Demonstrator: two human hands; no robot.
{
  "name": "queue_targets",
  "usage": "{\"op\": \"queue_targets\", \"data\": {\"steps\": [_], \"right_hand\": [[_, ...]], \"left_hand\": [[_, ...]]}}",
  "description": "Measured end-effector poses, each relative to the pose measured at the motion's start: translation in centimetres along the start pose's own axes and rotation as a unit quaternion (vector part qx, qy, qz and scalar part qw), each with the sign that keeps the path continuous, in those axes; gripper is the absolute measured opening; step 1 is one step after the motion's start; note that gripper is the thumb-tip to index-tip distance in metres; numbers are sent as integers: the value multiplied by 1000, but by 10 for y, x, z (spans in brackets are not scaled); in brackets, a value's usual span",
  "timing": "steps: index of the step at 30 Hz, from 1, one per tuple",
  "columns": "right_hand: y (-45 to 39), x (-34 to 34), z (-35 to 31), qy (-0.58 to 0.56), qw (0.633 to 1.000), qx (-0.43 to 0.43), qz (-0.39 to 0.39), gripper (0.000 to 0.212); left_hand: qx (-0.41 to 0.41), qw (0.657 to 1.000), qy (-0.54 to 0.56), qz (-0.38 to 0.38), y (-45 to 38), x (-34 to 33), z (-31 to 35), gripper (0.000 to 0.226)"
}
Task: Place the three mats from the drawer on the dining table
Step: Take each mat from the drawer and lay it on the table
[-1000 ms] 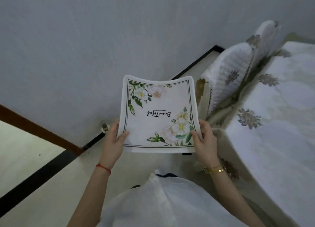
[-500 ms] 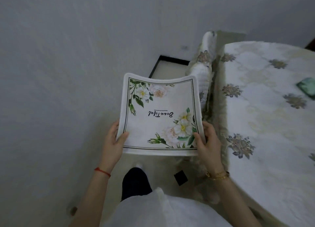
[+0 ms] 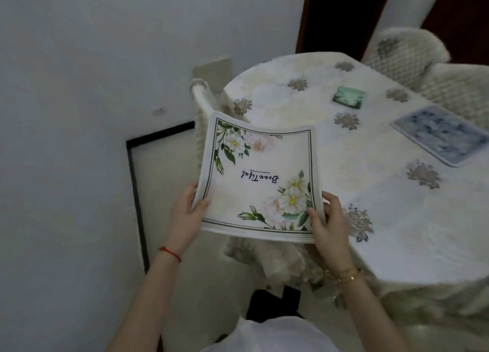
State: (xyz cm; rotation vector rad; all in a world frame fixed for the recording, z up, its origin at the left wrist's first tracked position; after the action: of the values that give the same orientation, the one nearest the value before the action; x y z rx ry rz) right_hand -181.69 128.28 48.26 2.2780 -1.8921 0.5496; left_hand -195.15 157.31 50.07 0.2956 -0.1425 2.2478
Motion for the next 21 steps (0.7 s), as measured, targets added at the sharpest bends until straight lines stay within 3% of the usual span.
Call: {"op": "queue_targets", "data": {"steps": [9, 21], "right_hand": [[-42, 44, 46, 81, 975, -93, 186, 34], [-67, 91, 121, 109, 912, -233, 319, 36]], "left_hand": [[-64, 980, -12, -188, -133, -129, 17, 45], [-55, 931, -89, -349, -196, -303, 19, 45]]}}
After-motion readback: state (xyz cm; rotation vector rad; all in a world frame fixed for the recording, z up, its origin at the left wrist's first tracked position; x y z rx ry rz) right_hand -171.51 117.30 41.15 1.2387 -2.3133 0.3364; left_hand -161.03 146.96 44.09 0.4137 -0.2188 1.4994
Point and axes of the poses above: each hand's wrist, its own y-axis away from the middle knuckle, its own x-axis out of the back of the hand, z = x × y, the point moved 9 cm from there along -y, towards the middle knuckle, and after that the axes turned 3 degrees about z, right-handed, at the moved point
